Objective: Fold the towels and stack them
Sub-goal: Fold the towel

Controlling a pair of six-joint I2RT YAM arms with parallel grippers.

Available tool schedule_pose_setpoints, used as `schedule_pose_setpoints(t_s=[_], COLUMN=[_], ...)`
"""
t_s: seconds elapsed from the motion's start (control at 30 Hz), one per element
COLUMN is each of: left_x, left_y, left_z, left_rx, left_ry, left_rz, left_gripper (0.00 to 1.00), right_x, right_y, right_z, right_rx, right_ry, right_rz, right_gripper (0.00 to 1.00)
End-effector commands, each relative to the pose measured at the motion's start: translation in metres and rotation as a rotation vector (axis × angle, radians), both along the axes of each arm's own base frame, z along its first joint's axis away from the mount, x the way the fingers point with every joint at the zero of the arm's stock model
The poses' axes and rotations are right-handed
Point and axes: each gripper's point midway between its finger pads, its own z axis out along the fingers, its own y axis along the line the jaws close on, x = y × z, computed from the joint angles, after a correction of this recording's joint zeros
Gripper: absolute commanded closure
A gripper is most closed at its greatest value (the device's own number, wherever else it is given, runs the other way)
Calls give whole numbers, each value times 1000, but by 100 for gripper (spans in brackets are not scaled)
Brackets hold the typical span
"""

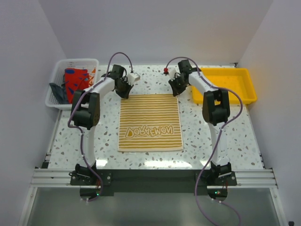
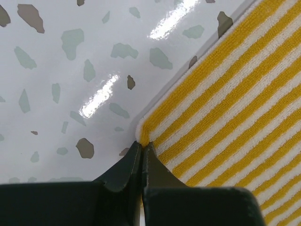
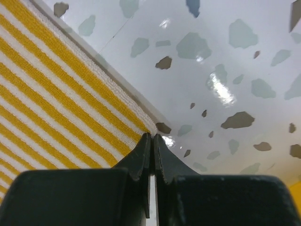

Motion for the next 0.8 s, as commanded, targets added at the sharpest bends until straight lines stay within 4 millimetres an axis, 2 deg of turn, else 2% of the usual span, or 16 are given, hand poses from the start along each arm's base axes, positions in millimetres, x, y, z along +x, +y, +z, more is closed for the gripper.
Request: schedule_pose_setpoints(t_s=[0.0,0.13,0.27,0.33,0.37,0.4,0.43,0.47,0.5,0.53,0.57,0.6,0.63,0.67,0.7,0.77], left_x=[32,51,52,44,37,34,30,22,19,13,4,-1,-6,-11,-19,-32], left_y=[19,14,10,8,8,9,10,11,13,13,14,15,16,17,20,22], left_z=[26,64,92,92,95,97,96,98,99,99,100,101,102,113,106,109], left_rx=[47,8,-34,-56,-62,-63,-64,-67,-68,-70,-80,-83,-88,-98,-95,-115], left_ry=[-125,-237,-303,-297,-288,-285,-278,-269,-269,-262,-251,-246,-243,-260,-243,-226], left_rz=[64,76,86,86,90,98,106,118,127,132,145,155,162,171,203,245], left_gripper=[100,100,100,100,100,100,100,100,100,100,100,100,100,100,100,100], right_x=[45,55,54,49,40,41,32,28,25,21,11,7,2,-7,-14,-29], right_y=[-20,-23,-23,-20,-20,-20,-19,-19,-18,-18,-19,-20,-19,-22,-23,-26], right_z=[63,81,101,108,109,118,111,114,128,131,122,136,137,129,142,135], right_rx=[-54,-53,-47,-47,-58,-55,-63,-68,-61,-58,-60,-47,-47,-54,-45,-46], right_ry=[-249,-307,-354,-366,-363,-385,-367,-379,-412,-418,-397,-428,-428,-406,-426,-401], right_rz=[-119,-144,-160,-157,-147,-146,-135,-124,-123,-121,-120,-122,-119,-121,-124,-129], right_gripper=[100,100,100,100,100,100,100,100,100,100,100,100,100,100,100,100])
